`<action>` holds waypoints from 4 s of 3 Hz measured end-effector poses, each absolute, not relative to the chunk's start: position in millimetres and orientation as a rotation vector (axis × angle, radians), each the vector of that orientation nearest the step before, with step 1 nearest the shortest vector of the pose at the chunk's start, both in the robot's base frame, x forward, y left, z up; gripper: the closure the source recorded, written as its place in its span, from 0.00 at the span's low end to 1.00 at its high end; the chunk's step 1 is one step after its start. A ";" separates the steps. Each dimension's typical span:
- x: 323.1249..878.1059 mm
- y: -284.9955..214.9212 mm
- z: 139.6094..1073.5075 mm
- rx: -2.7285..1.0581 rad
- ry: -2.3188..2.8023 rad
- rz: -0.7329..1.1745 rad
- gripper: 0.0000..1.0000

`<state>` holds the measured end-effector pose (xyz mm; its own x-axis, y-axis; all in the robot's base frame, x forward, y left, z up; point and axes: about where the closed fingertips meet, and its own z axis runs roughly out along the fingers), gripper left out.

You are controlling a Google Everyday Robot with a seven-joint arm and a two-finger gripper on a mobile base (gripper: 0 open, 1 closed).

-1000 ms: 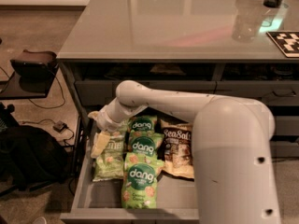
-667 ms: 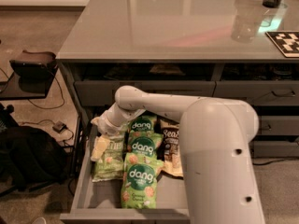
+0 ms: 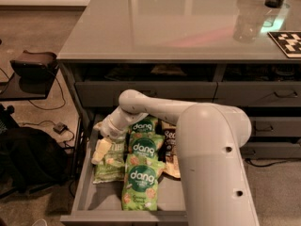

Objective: Pick green jalapeno chip bag from middle drawer and place on counter

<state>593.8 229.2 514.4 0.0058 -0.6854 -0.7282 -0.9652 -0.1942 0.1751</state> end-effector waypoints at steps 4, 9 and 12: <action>578.3 250.1 427.5 -1.520 2.156 0.938 0.00; 585.6 200.8 402.5 -1.648 2.166 0.472 0.00; 577.5 217.4 357.7 -1.604 2.086 0.589 0.00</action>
Offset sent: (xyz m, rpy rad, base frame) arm -0.0211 0.0197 -0.0711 -0.0662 0.1420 -0.3790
